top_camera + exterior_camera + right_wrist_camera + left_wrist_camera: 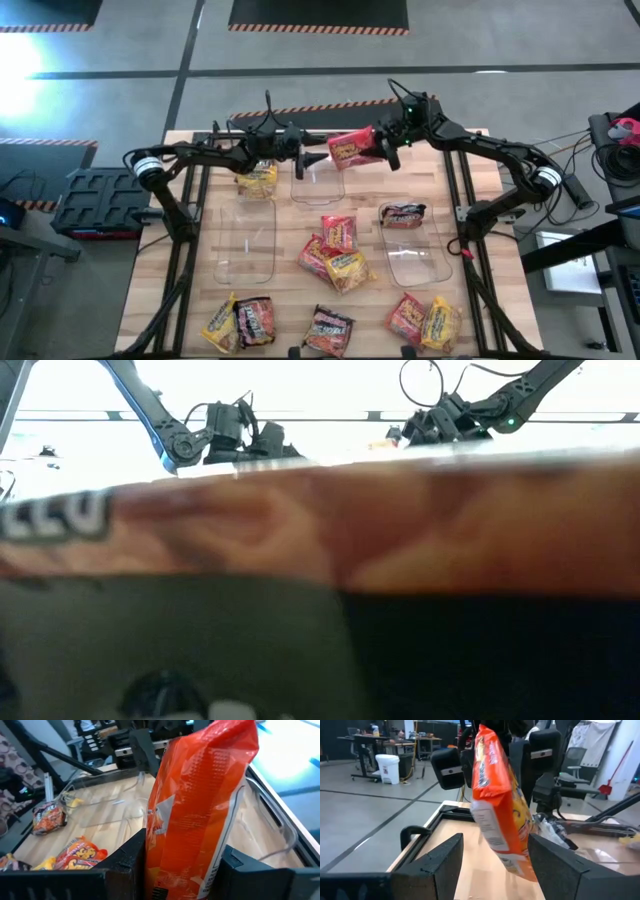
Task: Sort Maruchan noodles
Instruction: Put the top right orange pack noodle into the top transparent bin
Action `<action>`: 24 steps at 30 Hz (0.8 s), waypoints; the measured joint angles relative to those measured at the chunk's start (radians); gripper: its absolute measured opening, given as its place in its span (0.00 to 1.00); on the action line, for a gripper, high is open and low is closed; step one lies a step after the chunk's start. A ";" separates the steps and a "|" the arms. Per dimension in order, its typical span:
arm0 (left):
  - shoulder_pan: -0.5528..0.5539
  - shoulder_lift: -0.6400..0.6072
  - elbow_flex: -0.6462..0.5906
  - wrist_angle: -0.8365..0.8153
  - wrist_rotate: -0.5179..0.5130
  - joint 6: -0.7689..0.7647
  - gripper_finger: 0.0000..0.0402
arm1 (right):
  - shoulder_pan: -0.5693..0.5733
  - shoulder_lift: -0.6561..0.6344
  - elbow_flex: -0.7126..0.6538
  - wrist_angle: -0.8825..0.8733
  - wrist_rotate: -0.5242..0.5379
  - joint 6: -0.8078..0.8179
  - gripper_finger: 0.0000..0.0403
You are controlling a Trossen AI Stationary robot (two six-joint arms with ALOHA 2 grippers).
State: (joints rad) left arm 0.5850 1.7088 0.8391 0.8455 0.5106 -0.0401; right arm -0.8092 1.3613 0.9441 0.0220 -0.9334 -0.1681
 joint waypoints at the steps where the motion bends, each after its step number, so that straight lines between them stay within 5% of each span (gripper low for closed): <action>1: -0.003 0.000 0.003 0.000 0.003 -0.004 0.51 | 0.000 0.000 0.001 0.002 -0.007 -0.009 0.32; 24: -0.041 0.001 0.078 -0.004 0.028 -0.026 0.51 | 0.041 -0.001 0.018 0.005 -0.010 -0.322 0.32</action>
State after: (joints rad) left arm 0.5440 1.7100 0.9169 0.8417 0.5389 -0.0657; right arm -0.7685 1.3605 0.9623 0.0273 -0.9438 -0.4902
